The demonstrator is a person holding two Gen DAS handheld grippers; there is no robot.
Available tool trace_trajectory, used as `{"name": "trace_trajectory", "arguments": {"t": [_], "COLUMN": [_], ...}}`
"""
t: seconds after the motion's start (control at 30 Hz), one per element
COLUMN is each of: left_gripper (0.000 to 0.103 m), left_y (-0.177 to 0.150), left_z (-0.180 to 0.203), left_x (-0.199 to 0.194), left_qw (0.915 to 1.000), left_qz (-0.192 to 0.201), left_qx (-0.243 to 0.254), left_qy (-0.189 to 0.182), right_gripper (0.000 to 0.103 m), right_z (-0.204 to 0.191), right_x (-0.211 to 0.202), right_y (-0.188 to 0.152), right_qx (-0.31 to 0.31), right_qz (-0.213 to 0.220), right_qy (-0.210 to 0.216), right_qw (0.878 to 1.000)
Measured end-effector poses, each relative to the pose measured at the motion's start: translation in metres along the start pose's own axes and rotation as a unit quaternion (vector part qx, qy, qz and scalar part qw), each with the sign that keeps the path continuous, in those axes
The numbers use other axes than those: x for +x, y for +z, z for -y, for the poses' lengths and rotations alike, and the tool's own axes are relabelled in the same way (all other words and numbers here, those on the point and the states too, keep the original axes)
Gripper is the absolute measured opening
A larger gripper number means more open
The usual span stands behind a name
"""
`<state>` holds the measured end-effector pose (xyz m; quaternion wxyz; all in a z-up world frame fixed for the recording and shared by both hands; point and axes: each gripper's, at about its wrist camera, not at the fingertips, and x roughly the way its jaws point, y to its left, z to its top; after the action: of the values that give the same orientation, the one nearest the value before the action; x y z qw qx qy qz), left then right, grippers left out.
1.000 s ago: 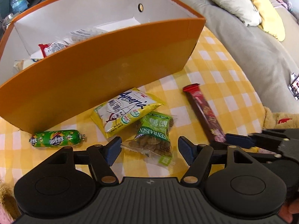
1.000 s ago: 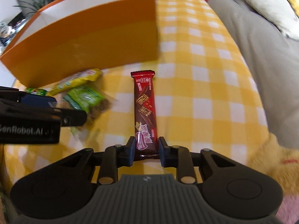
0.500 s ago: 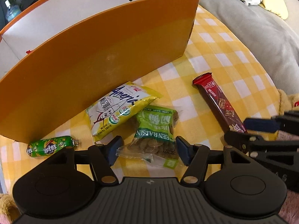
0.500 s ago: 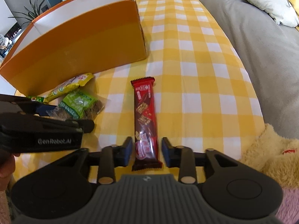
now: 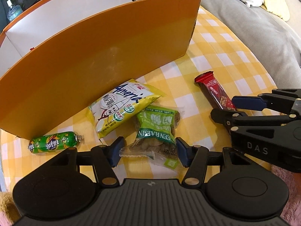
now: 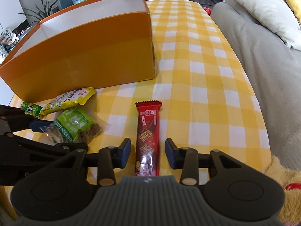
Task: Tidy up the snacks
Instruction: 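Grasp the green raisin packet with the left tool while the right tool holds the wafer bar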
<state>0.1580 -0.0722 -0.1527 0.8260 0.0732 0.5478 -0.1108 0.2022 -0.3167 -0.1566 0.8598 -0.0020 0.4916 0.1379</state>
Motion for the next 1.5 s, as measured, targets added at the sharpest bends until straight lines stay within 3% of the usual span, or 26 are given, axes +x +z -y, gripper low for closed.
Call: {"name": "trace_trajectory", "arguments": {"t": [0.13, 0.23, 0.47, 0.93, 1.4, 1.47, 1.5], "left_gripper": [0.066, 0.066, 0.066, 0.059, 0.057, 0.051, 0.041], "left_y": [-0.002, -0.003, -0.006, -0.016, -0.011, -0.008, -0.005], "left_z": [-0.001, -0.001, 0.003, 0.001, -0.02, -0.025, -0.028], "left_x": [-0.002, -0.003, -0.013, -0.055, -0.115, -0.124, -0.129], "left_qw": [1.0, 0.9998, 0.9997, 0.9977, 0.988, 0.9856, 0.9843], "left_qz": [-0.002, -0.004, 0.001, 0.053, 0.142, 0.157, 0.163], "left_qx": [-0.005, -0.012, -0.014, -0.016, -0.05, -0.053, -0.056], "left_qy": [-0.007, -0.012, -0.018, -0.038, -0.034, -0.033, -0.036], "right_gripper": [0.035, 0.021, 0.021, 0.02, 0.02, 0.021, 0.021], "right_z": [-0.001, -0.001, 0.0, -0.003, -0.033, -0.037, -0.039], "right_x": [0.002, 0.001, -0.002, -0.032, -0.074, -0.08, -0.084], "right_y": [0.0, -0.001, -0.003, -0.009, -0.004, -0.001, 0.001], "right_qx": [-0.006, -0.007, 0.003, 0.03, 0.01, 0.004, 0.002], "right_qz": [0.001, 0.0, -0.005, 0.007, 0.043, 0.05, 0.053], "right_qy": [-0.005, -0.014, -0.001, 0.034, 0.054, 0.052, 0.052], "right_qw": [1.0, 1.0, 1.0, 0.999, 0.998, 0.997, 0.997]}}
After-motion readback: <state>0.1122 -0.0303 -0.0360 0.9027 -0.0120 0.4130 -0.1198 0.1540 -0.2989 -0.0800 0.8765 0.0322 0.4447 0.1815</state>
